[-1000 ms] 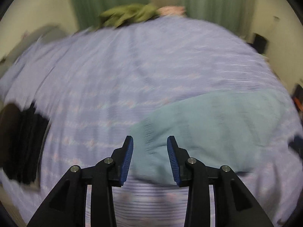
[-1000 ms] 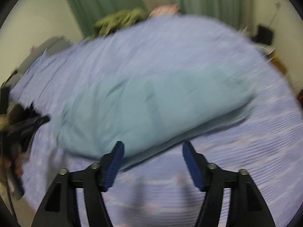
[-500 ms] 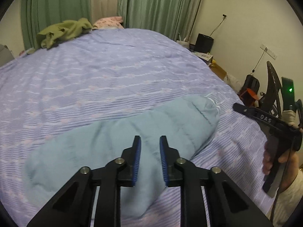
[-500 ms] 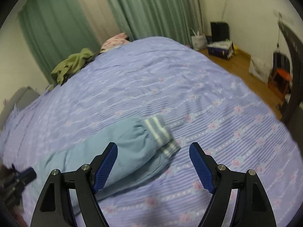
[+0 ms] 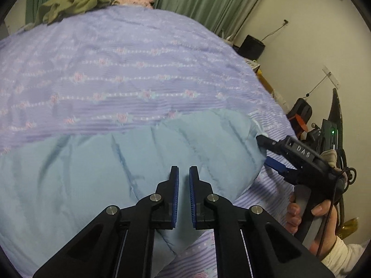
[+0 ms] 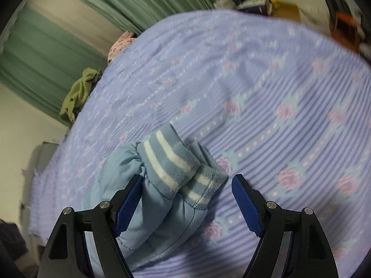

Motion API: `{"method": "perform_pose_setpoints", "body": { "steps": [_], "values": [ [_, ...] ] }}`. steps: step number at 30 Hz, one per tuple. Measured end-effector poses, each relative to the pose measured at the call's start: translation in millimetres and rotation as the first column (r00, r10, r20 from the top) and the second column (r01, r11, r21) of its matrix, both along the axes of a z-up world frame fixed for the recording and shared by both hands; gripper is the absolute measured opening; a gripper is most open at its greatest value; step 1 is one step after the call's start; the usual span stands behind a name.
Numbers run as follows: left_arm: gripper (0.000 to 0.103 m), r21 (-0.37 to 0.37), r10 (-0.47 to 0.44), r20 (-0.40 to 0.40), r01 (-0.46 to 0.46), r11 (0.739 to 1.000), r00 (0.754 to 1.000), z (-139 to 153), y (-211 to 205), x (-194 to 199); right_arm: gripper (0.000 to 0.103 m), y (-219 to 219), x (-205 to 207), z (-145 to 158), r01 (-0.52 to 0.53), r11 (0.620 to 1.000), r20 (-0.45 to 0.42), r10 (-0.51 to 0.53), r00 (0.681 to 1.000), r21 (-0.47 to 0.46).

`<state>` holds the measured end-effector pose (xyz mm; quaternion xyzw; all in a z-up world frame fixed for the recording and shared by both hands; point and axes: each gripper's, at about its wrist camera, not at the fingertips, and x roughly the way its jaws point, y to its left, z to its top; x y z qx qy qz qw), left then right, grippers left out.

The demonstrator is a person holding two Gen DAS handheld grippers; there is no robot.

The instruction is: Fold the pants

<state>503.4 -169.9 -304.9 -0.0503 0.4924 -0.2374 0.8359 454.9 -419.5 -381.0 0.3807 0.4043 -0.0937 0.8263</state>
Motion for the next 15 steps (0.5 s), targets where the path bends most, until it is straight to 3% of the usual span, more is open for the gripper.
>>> {"method": "perform_pose_setpoints", "body": {
  "steps": [3,7,9,15],
  "values": [
    [0.008,0.016,0.005,-0.031,-0.004,1.000,0.999,-12.3,1.9,-1.2,0.079,-1.3,0.6,-13.9,0.005,0.996,0.011,-0.006,1.000,0.085],
    [0.008,0.036,0.000,-0.056,0.002,0.999,0.998,-21.4,6.0,-5.0,0.079,0.3,1.1,-17.7,0.003,0.994,0.015,-0.005,1.000,0.106],
    [0.008,0.038,0.006,-0.073,-0.003,0.999,0.997,-26.3,8.1,-4.6,0.079,0.3,0.9,-12.7,0.010,0.998,-0.015,-0.009,1.000,0.067],
    [0.006,0.053,0.020,-0.099,-0.015,0.999,0.995,-37.5,12.8,-6.9,0.079,25.9,-7.8,30.2,-0.024,0.991,0.050,0.031,0.998,-0.133]
  ]
}}
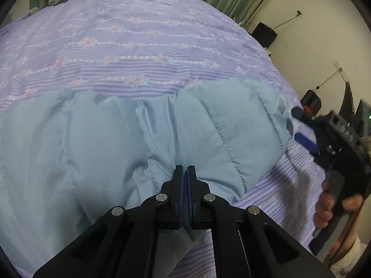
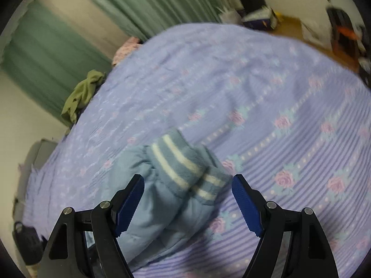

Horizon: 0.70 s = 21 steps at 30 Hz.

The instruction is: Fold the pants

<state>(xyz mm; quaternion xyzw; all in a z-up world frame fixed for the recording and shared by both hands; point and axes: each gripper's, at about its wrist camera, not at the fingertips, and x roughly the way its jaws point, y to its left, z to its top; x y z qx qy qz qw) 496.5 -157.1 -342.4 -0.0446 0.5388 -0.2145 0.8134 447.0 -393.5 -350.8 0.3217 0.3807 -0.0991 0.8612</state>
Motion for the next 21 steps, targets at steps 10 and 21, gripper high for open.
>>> {"method": "perform_pose_setpoints", "body": {
  "steps": [10,21],
  "values": [
    [0.006,0.027,-0.001,-0.009,0.001,1.000,1.000,-3.7,1.4,-3.3,0.029,5.7,17.8,-14.4,-0.063,0.996,-0.058,0.066,0.996,0.058],
    [0.004,0.108,0.014,0.011,-0.015,0.994,1.000,-3.5,4.7,-8.5,0.051,3.6,0.1,-15.7,-0.066,0.998,-0.107,0.065,0.992,-0.009]
  ]
}}
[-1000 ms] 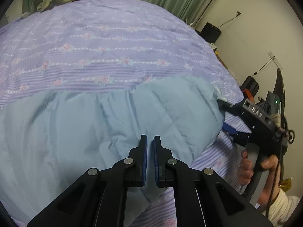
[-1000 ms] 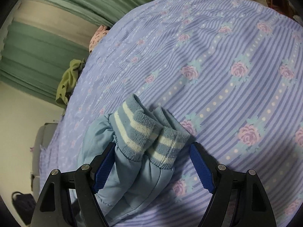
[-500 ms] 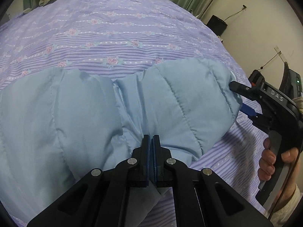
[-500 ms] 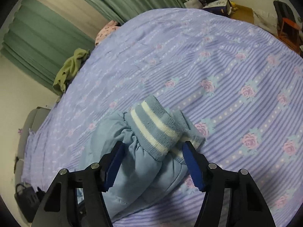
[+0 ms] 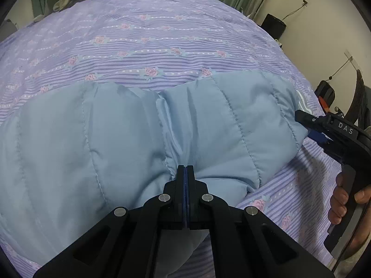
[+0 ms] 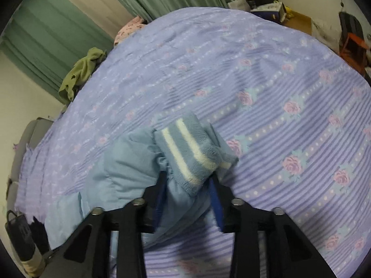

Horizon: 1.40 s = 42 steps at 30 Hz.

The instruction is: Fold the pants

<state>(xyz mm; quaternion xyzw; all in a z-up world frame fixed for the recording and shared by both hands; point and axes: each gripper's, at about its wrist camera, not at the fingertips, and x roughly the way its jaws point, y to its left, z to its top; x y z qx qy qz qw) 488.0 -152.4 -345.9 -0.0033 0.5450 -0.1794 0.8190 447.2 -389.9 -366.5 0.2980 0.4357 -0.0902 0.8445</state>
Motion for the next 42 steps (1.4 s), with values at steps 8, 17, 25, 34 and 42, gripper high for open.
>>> {"method": "perform_pose_setpoints", "body": {
  "steps": [8,17,25,34,42],
  "values": [
    [0.004,-0.040,0.028,-0.009,-0.028,0.999,1.000,-5.0,5.7,-0.6,0.075,-22.7,5.0,-30.3,0.043,0.990,0.009,-0.045,0.999,0.138],
    [0.004,-0.048,0.040,-0.014,-0.041,0.998,0.999,-7.7,7.6,-1.9,0.044,-25.3,16.8,-37.7,0.012,0.968,0.019,-0.018,1.000,0.249],
    [0.004,-0.072,0.051,-0.072,-0.057,0.996,0.996,-9.7,4.3,4.0,0.034,-0.7,-40.3,36.2,0.053,0.995,0.130,-0.064,0.989,0.088],
    [0.010,-0.149,0.095,-0.049,-0.101,0.984,0.994,43.1,28.6,5.0,0.034,56.4,-43.3,107.5,0.014,0.987,0.158,0.012,0.987,-0.161],
    [0.033,-0.148,0.237,0.069,-0.225,0.963,0.969,135.9,140.3,-28.0,0.034,127.8,-36.0,179.5,-0.015,0.957,0.204,0.077,0.976,-0.289]
  ]
}}
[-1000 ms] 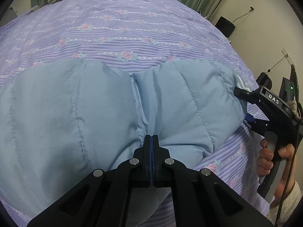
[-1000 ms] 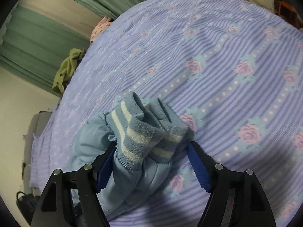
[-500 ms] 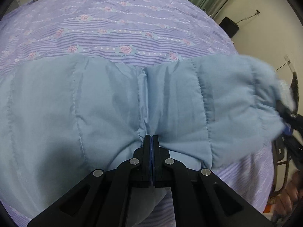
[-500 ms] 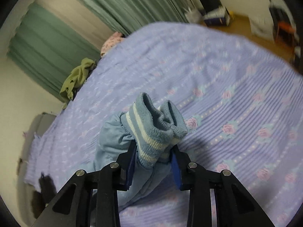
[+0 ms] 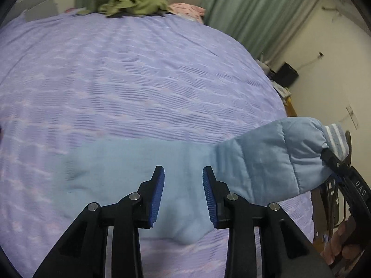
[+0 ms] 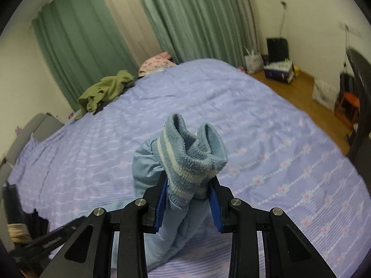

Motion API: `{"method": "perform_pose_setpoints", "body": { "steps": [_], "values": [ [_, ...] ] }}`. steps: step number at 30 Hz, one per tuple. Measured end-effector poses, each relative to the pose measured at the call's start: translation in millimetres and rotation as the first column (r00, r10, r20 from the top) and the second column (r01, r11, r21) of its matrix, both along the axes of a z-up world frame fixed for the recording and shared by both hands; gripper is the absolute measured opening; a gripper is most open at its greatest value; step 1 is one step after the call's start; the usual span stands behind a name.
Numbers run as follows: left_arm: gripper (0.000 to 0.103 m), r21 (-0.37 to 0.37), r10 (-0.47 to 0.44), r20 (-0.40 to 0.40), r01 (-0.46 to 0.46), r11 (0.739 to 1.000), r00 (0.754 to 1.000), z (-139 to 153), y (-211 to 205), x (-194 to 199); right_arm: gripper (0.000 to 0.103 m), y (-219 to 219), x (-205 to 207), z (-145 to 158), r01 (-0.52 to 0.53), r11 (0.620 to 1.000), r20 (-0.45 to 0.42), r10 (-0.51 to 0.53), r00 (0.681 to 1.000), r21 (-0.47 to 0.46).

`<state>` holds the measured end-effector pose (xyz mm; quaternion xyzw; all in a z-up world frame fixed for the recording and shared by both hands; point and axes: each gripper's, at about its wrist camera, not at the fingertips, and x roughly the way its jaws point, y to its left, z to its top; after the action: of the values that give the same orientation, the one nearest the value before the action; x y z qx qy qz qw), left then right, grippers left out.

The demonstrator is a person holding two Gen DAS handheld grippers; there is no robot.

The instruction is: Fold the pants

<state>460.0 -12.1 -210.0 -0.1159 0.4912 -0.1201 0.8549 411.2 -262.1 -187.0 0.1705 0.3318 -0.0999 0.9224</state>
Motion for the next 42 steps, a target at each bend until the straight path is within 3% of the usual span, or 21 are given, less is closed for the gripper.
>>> {"method": "perform_pose_setpoints", "body": {
  "steps": [9,16,23,26,29,33,38,42],
  "values": [
    [0.033,-0.042,0.083,-0.006,-0.083,0.996,0.997,3.5,108.8,-22.1,0.030,142.3,21.9,17.9,-0.137,0.971,-0.003,0.139,0.990,-0.194],
    [0.033,-0.024,0.107,-0.007,-0.107,0.994,0.994,-20.7,162.2,-30.2,0.030,246.3,36.0,-20.5,-0.288,0.906,-0.091,0.273,0.958,-0.311],
    [0.033,-0.007,0.160,-0.027,-0.161,0.987,0.987,-45.5,200.5,-41.1,0.030,309.2,37.5,-65.0,-0.425,0.823,-0.208,0.372,0.905,-0.377],
    [0.033,-0.005,0.187,-0.046,-0.188,0.982,0.981,-52.0,211.4,-47.4,0.038,320.8,35.4,-78.0,-0.484,0.799,-0.253,0.417,0.873,-0.356],
    [0.036,-0.002,0.215,-0.055,-0.216,0.976,0.975,-53.7,220.3,-52.9,0.047,325.7,35.1,-84.6,-0.540,0.796,-0.272,0.474,0.837,-0.275],
    [0.043,-0.013,0.258,-0.052,-0.259,0.966,0.965,-48.2,229.8,-59.1,0.062,327.0,30.2,-84.0,-0.600,0.776,-0.251,0.552,0.795,-0.194],
    [0.051,0.011,0.297,-0.021,-0.297,0.955,0.955,-25.8,234.3,-67.4,0.063,323.5,24.7,-62.8,-0.677,0.736,-0.183,0.662,0.727,-0.024],
    [0.058,0.035,0.274,0.025,-0.275,0.961,0.961,2.5,223.6,-71.2,0.063,310.7,3.8,-20.2,-0.698,0.714,-0.108,0.692,0.714,-0.043]
  ]
}}
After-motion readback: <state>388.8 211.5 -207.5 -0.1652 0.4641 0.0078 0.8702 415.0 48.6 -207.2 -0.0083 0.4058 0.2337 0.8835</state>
